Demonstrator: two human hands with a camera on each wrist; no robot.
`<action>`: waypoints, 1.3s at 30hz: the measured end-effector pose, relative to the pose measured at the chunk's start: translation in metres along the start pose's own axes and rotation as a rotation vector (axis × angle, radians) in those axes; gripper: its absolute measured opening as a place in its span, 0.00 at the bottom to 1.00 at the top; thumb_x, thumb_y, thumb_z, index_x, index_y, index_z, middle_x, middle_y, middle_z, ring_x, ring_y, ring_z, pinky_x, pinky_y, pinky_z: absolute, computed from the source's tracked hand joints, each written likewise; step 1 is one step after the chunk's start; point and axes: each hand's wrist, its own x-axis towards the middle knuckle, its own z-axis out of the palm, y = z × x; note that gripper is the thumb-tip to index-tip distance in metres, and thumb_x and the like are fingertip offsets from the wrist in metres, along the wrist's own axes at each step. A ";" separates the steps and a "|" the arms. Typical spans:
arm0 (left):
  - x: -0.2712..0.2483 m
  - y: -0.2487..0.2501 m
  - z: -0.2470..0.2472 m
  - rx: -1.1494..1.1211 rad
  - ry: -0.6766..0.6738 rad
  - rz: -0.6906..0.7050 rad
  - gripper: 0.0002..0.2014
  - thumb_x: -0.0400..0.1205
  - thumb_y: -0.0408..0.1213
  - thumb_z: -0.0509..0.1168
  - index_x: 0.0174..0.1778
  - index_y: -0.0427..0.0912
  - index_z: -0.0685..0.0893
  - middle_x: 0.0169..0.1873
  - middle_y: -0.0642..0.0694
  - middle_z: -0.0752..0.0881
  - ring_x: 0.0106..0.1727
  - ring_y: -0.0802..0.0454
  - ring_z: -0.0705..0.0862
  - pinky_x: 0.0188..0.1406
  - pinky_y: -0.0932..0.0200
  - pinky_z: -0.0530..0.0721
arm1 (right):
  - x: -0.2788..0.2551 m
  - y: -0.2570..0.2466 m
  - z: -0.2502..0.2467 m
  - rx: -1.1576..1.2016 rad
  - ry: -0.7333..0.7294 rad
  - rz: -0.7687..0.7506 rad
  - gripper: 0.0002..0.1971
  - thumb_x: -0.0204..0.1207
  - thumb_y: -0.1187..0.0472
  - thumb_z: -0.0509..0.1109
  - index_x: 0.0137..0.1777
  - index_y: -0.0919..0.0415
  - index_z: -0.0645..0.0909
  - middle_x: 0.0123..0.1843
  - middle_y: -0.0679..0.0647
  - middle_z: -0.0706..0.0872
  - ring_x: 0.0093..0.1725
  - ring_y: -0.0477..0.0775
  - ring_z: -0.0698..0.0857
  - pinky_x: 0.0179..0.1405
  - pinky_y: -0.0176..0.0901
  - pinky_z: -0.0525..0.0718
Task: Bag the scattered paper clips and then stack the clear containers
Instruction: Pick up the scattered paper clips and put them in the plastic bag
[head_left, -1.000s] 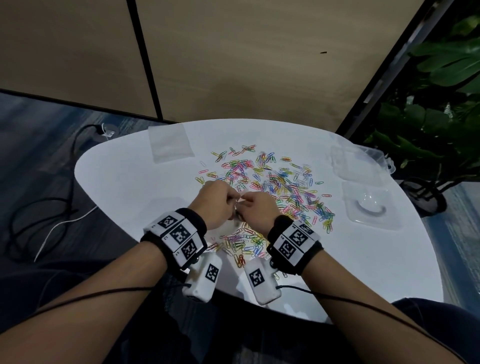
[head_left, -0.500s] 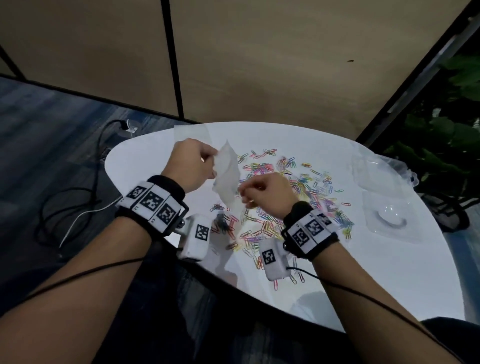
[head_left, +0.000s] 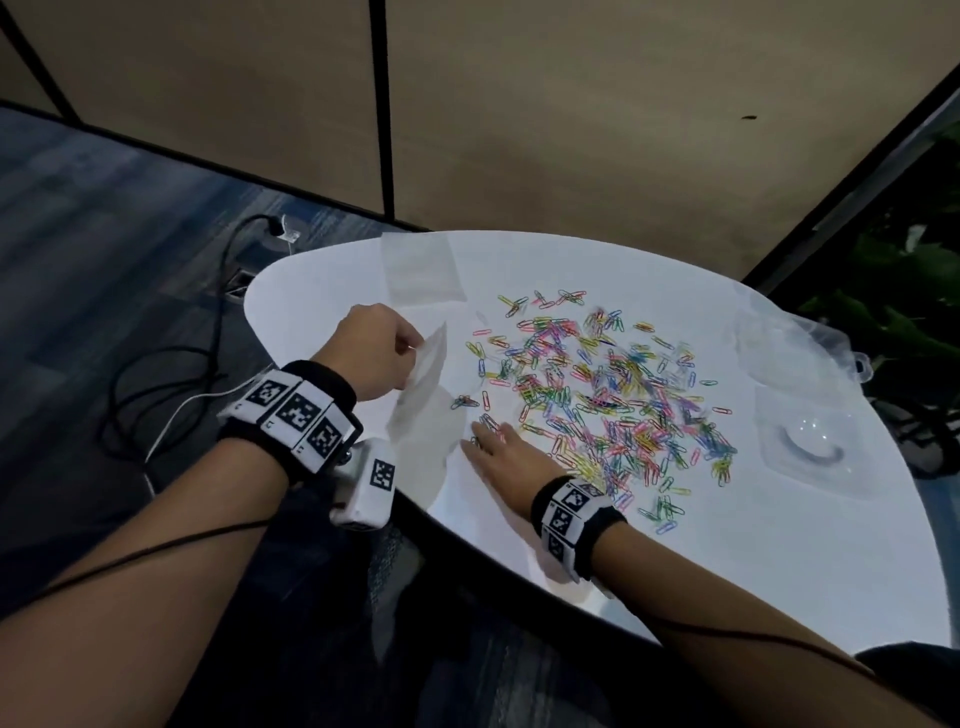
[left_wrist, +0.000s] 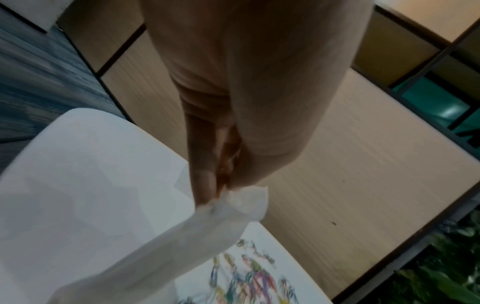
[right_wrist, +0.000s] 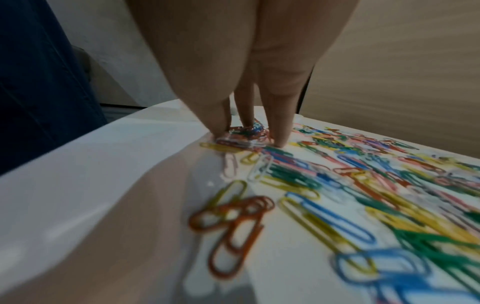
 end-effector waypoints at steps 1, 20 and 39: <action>-0.002 0.000 0.005 0.017 -0.027 0.002 0.13 0.80 0.27 0.63 0.53 0.40 0.92 0.41 0.40 0.93 0.36 0.49 0.90 0.53 0.56 0.89 | 0.000 0.002 0.002 0.037 0.025 0.003 0.27 0.80 0.75 0.58 0.80 0.66 0.64 0.80 0.67 0.65 0.73 0.72 0.71 0.65 0.62 0.81; -0.003 0.018 0.050 -0.007 -0.147 0.025 0.12 0.81 0.28 0.62 0.49 0.39 0.92 0.39 0.41 0.94 0.21 0.61 0.88 0.34 0.73 0.84 | -0.017 0.030 -0.102 2.222 0.412 0.404 0.09 0.76 0.74 0.72 0.55 0.77 0.84 0.46 0.61 0.91 0.45 0.52 0.91 0.49 0.36 0.89; -0.008 0.019 0.040 -0.034 -0.044 -0.016 0.15 0.82 0.27 0.62 0.54 0.40 0.93 0.40 0.41 0.93 0.44 0.45 0.92 0.56 0.51 0.89 | -0.003 -0.001 -0.111 1.211 0.449 0.425 0.13 0.81 0.69 0.63 0.56 0.65 0.89 0.49 0.59 0.92 0.46 0.55 0.91 0.52 0.44 0.88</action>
